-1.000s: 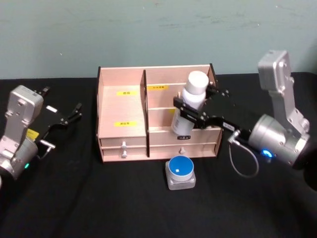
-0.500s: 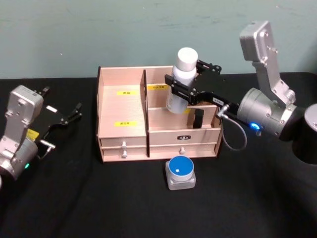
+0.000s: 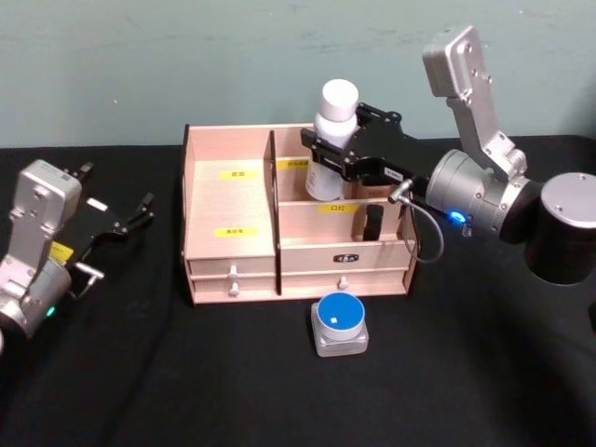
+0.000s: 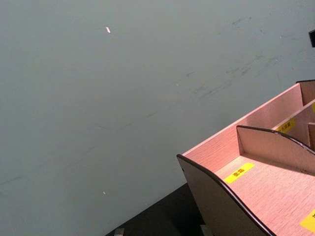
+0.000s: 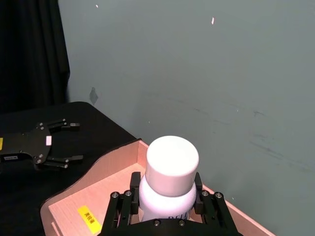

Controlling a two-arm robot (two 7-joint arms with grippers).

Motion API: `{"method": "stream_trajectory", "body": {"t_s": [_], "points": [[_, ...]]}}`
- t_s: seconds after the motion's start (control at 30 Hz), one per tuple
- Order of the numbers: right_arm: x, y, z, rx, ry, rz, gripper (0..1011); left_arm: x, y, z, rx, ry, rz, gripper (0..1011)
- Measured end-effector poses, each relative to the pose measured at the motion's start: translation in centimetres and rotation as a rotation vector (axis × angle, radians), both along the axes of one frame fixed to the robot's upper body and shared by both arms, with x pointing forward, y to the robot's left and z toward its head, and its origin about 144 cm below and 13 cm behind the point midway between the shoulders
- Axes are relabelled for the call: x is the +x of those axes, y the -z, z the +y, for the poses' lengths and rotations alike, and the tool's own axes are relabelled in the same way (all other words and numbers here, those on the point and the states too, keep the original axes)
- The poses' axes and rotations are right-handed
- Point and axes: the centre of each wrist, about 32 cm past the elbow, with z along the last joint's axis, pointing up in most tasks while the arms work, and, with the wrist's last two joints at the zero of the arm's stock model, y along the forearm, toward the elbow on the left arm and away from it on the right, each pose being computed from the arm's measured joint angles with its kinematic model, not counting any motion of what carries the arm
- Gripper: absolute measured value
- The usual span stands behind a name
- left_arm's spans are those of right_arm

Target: Pick up the facial cleanser and watermelon frost from the table and place them into the tiered storage box.

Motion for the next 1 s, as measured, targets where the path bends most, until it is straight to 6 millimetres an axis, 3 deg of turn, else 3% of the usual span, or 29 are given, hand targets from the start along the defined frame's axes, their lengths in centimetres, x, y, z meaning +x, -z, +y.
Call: {"method": "stream_trajectory", "body": {"t_s": [1.0], "points": [[2.6, 1.1, 1.2, -0.033, -0.005, -0.004, 596, 0.0, 0.0, 0.0, 0.000, 0.000, 0.000, 1001]]}}
